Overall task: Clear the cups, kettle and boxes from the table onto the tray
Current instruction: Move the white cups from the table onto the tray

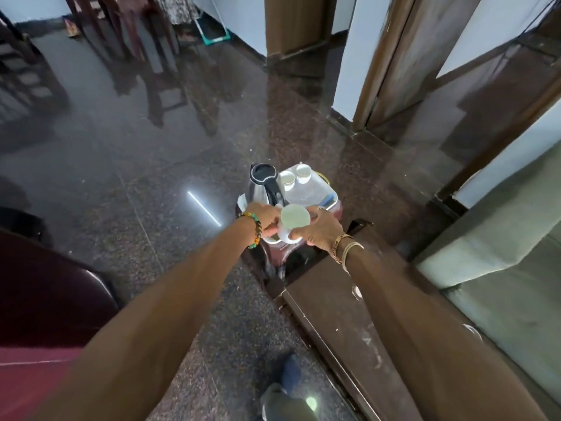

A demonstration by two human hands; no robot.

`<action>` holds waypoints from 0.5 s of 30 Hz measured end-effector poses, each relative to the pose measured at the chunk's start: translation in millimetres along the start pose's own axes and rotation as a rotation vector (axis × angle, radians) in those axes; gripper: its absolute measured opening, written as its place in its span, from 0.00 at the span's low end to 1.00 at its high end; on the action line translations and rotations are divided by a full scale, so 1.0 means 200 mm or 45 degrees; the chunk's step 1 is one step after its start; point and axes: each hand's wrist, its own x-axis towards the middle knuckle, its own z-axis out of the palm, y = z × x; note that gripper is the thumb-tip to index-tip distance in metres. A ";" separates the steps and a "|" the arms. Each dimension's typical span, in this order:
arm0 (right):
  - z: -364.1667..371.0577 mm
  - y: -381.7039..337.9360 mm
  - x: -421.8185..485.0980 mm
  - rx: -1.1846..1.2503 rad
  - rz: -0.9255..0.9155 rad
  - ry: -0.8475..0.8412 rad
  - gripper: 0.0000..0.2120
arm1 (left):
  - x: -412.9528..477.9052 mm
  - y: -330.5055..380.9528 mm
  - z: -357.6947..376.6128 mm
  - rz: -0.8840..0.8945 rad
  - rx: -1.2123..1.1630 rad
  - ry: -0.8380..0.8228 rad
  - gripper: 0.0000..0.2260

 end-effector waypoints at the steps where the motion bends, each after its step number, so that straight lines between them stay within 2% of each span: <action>1: -0.02 0.00 0.06 0.016 0.022 0.013 0.35 | 0.05 0.04 0.02 -0.019 -0.031 -0.002 0.06; 4: -0.10 -0.04 0.21 0.028 0.057 0.054 0.34 | 0.14 0.18 0.08 -0.038 -0.102 -0.076 0.13; 9: -0.22 -0.13 0.42 -0.010 0.061 0.126 0.30 | 0.28 0.39 0.15 -0.078 -0.147 -0.110 0.07; 11: -0.24 -0.14 0.49 -0.013 0.080 0.178 0.30 | 0.34 0.45 0.17 -0.143 -0.153 -0.103 0.02; 15: -0.21 -0.11 0.63 -0.016 0.157 0.217 0.35 | 0.52 0.50 0.18 -0.180 -0.015 -0.156 0.04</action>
